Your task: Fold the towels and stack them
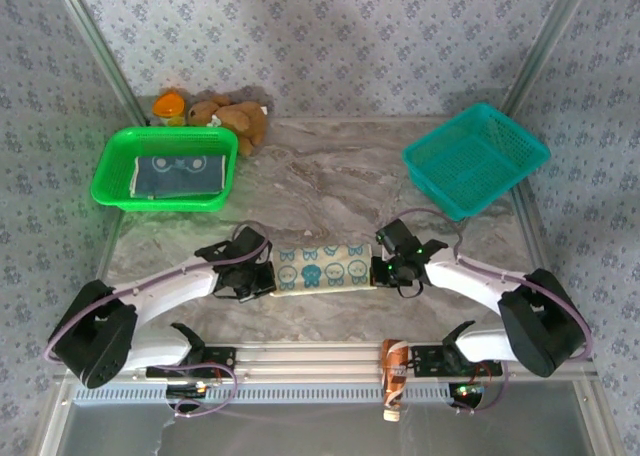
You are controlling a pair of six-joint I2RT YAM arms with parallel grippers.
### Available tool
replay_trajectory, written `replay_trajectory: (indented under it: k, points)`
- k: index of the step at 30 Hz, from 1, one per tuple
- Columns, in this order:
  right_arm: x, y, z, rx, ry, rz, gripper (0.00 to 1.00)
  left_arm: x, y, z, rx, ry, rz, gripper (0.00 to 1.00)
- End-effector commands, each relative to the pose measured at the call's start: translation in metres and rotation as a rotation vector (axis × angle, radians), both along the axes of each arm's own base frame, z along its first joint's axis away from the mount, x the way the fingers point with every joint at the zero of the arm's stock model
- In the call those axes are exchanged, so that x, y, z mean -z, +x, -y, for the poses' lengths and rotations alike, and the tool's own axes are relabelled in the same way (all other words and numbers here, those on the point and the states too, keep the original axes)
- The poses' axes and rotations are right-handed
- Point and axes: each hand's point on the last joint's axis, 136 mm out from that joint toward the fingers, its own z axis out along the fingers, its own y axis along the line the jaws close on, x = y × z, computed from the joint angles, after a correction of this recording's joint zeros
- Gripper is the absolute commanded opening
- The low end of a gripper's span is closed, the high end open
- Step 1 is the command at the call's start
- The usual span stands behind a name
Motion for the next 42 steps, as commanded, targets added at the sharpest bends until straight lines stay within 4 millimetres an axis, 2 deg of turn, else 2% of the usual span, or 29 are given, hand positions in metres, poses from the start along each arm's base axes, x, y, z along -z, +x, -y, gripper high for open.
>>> replay_trajectory:
  k: [1, 2, 5, 7, 11, 17, 23, 34, 42]
  points:
    - [0.008, -0.002, 0.009, 0.002, -0.053, -0.003, 0.17, 0.007, -0.003, -0.006, -0.002, 0.041, -0.011, 0.11]
    - [0.005, -0.001, 0.008, -0.002, -0.053, 0.004, 0.21, 0.005, -0.002, -0.005, 0.001, 0.040, -0.006, 0.15]
    - [-0.007, 0.004, 0.007, -0.010, -0.050, 0.041, 0.33, -0.006, 0.004, -0.005, 0.018, 0.052, 0.020, 0.37]
    - [-0.015, 0.008, 0.006, -0.010, -0.046, 0.066, 0.37, -0.015, 0.009, -0.003, 0.034, 0.053, 0.041, 0.49]
    - [-0.026, 0.015, 0.002, -0.024, -0.030, 0.114, 0.39, -0.024, 0.023, 0.003, 0.061, 0.045, 0.080, 0.57]
    - [-0.024, 0.026, -0.006, -0.043, -0.031, 0.137, 0.40, -0.021, 0.045, 0.012, 0.074, 0.033, 0.141, 0.59]
    - [-0.016, 0.035, -0.011, -0.041, -0.043, 0.139, 0.40, -0.013, 0.057, 0.019, 0.061, 0.026, 0.162, 0.60]
    - [-0.009, 0.037, -0.014, -0.048, -0.054, 0.124, 0.40, -0.007, 0.050, 0.030, 0.054, -0.003, 0.149, 0.58]
    - [-0.007, 0.037, -0.012, -0.041, -0.058, 0.122, 0.40, 0.010, 0.041, 0.027, 0.045, 0.045, 0.123, 0.59]
